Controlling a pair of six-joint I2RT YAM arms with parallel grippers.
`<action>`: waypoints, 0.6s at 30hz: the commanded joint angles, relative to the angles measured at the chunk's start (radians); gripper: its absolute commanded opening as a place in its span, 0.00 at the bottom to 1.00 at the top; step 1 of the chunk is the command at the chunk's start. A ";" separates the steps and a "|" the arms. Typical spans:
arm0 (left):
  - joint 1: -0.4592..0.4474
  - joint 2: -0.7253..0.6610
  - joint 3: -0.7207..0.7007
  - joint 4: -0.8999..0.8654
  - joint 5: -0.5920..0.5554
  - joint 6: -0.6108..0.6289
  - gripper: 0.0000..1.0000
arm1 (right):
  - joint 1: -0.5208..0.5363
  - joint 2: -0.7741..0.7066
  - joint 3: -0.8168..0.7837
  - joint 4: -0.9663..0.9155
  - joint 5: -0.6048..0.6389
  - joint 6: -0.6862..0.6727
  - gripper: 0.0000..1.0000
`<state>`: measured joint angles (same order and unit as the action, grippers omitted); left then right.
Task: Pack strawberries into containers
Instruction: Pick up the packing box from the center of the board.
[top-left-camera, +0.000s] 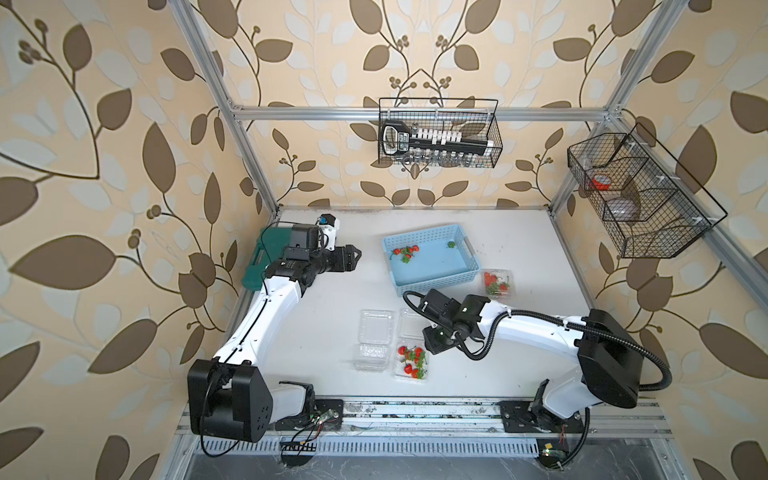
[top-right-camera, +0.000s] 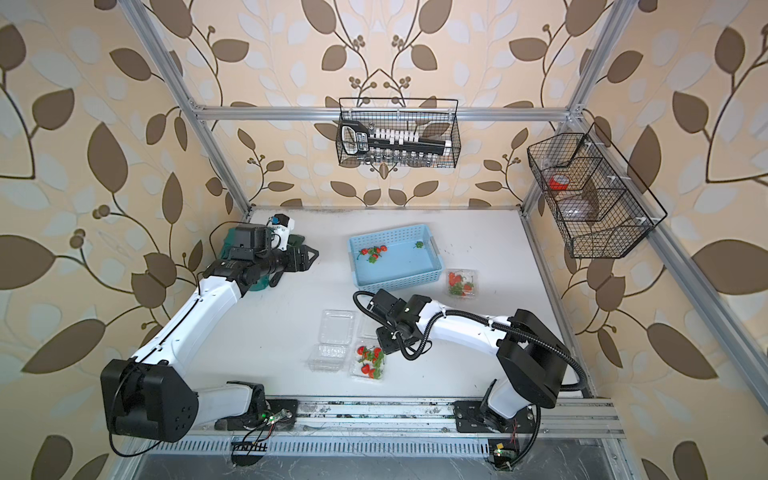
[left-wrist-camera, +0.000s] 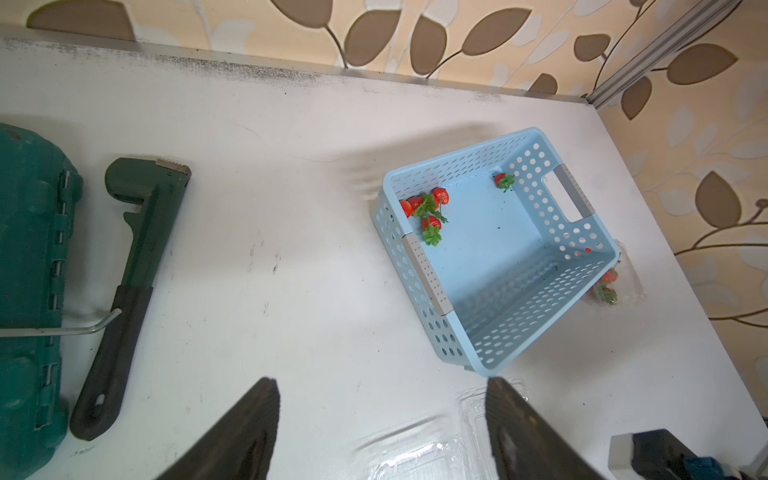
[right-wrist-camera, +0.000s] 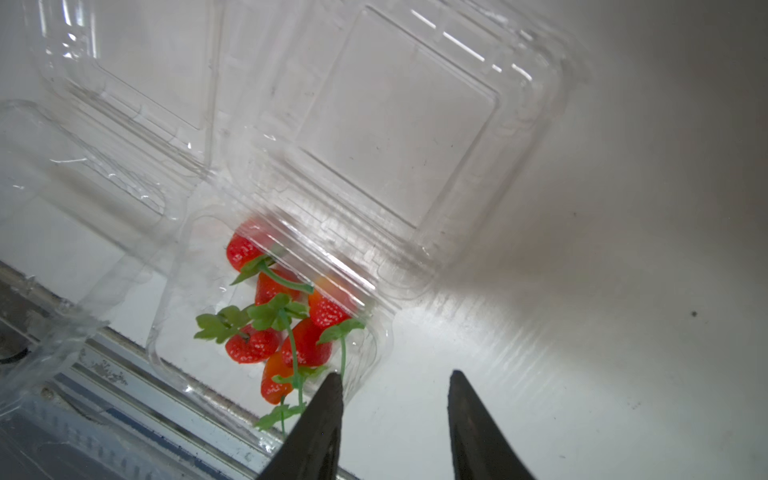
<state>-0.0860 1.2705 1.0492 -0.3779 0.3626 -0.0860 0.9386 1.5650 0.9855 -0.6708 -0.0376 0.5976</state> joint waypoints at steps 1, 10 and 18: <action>-0.007 -0.022 -0.003 0.016 0.021 -0.002 0.79 | 0.016 0.013 -0.021 -0.006 -0.025 0.044 0.41; -0.010 -0.024 -0.003 0.016 0.022 -0.001 0.79 | 0.057 0.064 -0.045 0.031 -0.046 0.091 0.39; -0.026 -0.030 -0.005 0.009 0.014 0.002 0.79 | 0.057 0.098 -0.048 0.044 -0.042 0.100 0.27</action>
<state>-0.0990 1.2705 1.0492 -0.3779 0.3630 -0.0864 0.9928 1.6432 0.9409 -0.6266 -0.0788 0.6849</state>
